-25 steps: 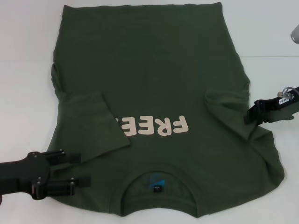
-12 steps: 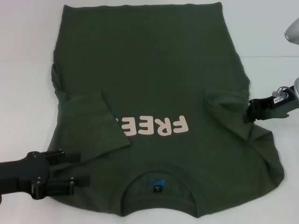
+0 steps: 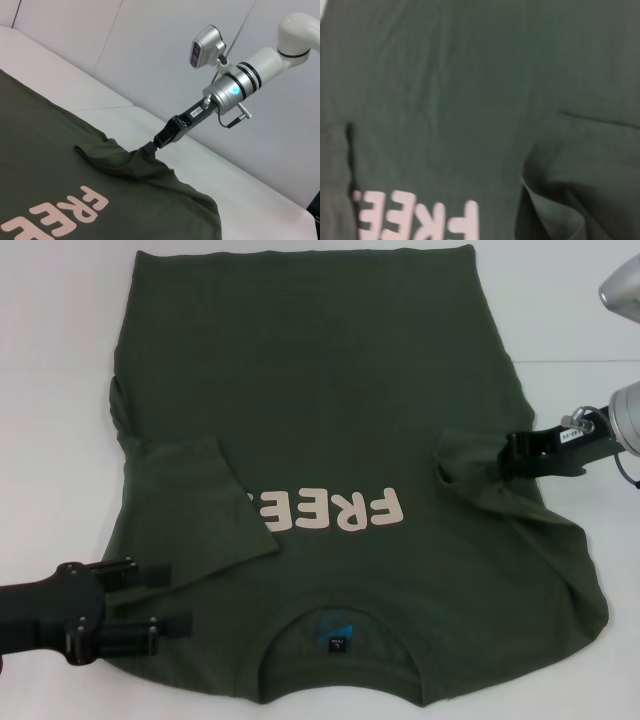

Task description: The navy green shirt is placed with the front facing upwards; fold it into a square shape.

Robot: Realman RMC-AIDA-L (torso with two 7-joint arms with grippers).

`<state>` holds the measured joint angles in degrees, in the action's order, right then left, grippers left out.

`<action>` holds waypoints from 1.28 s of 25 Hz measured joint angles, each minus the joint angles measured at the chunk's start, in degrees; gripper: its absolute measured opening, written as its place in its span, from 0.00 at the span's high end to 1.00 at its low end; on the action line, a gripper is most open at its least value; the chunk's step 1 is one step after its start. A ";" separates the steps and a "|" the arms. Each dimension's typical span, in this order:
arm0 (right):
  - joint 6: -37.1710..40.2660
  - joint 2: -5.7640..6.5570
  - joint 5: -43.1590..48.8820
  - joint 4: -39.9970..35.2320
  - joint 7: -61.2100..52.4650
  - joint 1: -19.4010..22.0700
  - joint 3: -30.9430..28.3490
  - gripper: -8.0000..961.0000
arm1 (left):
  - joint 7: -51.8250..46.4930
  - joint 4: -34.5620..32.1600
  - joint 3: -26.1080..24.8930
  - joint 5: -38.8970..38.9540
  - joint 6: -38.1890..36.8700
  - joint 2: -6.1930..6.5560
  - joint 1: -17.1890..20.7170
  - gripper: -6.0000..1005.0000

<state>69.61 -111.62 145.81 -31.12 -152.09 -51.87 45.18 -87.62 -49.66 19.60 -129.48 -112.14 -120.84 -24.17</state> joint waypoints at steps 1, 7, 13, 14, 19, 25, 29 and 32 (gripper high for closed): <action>0.00 -0.03 -0.88 0.00 0.27 0.00 0.00 0.97 | 0.00 0.00 0.00 0.01 0.00 0.00 0.00 0.16; -0.02 -0.28 -6.34 0.22 1.63 -0.51 0.11 0.96 | -0.01 0.00 0.00 0.02 0.00 0.09 -0.23 0.16; -0.15 -0.88 -9.32 0.66 2.39 -1.49 0.11 0.93 | -0.01 0.00 0.00 0.02 0.04 0.09 -0.44 0.16; -0.11 -1.08 -9.33 0.79 2.42 -1.70 0.11 0.93 | -0.01 0.00 0.00 0.02 0.07 0.09 -0.45 0.16; 0.04 -1.51 -9.29 2.17 2.49 -2.01 0.09 0.91 | -0.01 0.06 0.00 0.02 0.09 0.04 -0.45 0.16; 0.96 -1.63 -8.98 2.93 2.50 -1.45 0.25 0.88 | -0.10 0.09 0.00 -0.11 0.09 -0.10 -0.44 0.16; 2.14 -1.41 -9.00 2.69 3.00 -0.49 0.49 0.86 | -0.60 0.09 -0.23 0.02 0.09 -0.12 -0.44 0.16; 4.35 -1.16 -10.03 1.28 4.82 0.78 -1.02 0.84 | -1.41 0.14 -0.45 0.08 0.08 -0.18 -0.44 0.16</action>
<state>73.96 -112.78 135.78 -29.83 -147.27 -51.09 44.16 -89.02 -49.51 19.15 -129.40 -112.06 -121.02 -24.61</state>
